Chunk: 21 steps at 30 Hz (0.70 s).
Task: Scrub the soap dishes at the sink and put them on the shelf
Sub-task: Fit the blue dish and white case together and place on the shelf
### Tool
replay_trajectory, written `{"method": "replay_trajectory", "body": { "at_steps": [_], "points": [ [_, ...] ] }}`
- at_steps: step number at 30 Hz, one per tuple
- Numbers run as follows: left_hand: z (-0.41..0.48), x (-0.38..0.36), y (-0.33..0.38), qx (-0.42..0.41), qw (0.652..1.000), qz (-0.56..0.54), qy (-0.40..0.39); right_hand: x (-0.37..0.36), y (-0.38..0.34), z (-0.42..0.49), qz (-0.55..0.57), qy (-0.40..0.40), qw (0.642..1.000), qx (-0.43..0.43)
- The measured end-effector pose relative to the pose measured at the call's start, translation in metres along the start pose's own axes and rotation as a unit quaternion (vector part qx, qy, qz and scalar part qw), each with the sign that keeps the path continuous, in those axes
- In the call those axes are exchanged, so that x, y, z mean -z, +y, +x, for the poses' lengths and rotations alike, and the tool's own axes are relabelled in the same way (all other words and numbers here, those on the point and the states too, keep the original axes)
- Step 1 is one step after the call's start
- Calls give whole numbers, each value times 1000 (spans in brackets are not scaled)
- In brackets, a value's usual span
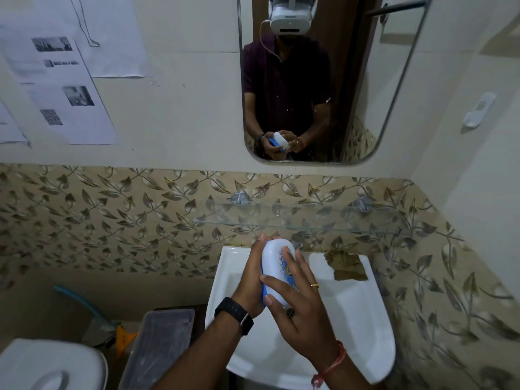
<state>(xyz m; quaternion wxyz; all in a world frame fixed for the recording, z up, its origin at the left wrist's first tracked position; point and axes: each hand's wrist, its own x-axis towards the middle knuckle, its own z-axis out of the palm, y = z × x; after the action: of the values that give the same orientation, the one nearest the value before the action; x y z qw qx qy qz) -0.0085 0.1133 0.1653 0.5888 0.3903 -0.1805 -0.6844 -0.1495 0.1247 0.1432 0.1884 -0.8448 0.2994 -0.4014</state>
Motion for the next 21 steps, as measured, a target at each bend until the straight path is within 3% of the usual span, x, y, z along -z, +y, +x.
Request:
{"method": "replay_trajectory", "body": {
  "at_steps": [4, 8, 11, 14, 17, 21],
  "points": [
    [-2, 2, -3, 1, 1000, 11, 9, 1, 1, 2, -8, -21, 1000, 1],
    [-5, 3, -2, -49, 996, 56, 43, 2, 4, 4, 4, -37, 999, -4],
    [-4, 3, -5, -78, 994, 41, 64, 8, 4, 6, 107, -52, 990, -69],
    [-1, 1, -11, -81, 992, -21, 94, 8, 4, 5, 180, 31, 971, -152],
    [8, 2, -12, -116, 982, -41, 142, 7, 3, 3, 244, 91, 925, -277],
    [15, 4, -19, -174, 976, -44, 123, 3, 6, -1, 427, 109, 802, -403]
  ]
}}
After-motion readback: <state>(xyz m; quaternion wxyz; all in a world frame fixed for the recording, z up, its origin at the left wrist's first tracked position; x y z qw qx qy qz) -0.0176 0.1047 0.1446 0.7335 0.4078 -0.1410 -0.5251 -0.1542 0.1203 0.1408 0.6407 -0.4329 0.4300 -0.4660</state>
